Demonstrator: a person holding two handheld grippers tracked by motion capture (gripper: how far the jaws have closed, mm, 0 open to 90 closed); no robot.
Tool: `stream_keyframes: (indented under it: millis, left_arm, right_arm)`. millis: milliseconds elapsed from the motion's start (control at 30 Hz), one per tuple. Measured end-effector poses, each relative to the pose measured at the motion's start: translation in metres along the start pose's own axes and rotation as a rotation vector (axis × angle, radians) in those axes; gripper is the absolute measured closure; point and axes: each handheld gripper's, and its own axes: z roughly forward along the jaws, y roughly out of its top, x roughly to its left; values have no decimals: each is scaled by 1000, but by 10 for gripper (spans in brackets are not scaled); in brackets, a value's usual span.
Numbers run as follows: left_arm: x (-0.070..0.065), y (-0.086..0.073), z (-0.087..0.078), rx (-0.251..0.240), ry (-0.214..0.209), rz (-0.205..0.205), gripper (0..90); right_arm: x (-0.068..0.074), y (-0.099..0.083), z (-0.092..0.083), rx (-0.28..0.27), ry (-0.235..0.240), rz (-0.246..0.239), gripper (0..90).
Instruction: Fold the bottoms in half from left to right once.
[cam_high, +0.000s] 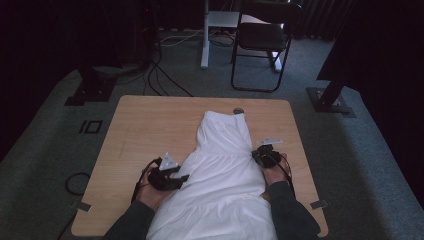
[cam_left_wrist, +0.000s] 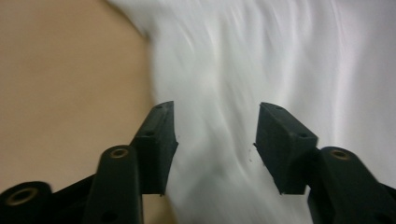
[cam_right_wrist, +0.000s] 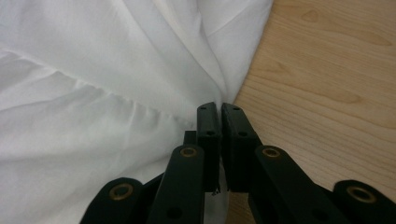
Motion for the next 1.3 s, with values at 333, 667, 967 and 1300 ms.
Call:
stream_keyframes:
  millis: [333,667,967,1300]
  left_arm:
    - [32,47,94,116,17,-97,450]
    - [12,8,74,80,-34,-61,856]
    - [-14,-18,48,75,-35,-15,835]
    - [-18,-12,53,89,-7,17,810]
  right_arm:
    - [-5,-3,1,-21,34,35,861]
    - [4,-19,-15,-13,70,35,862]
    - [24,-48,-52,8,161,-7,681]
    - [10,25,-31,-123,257,126,518]
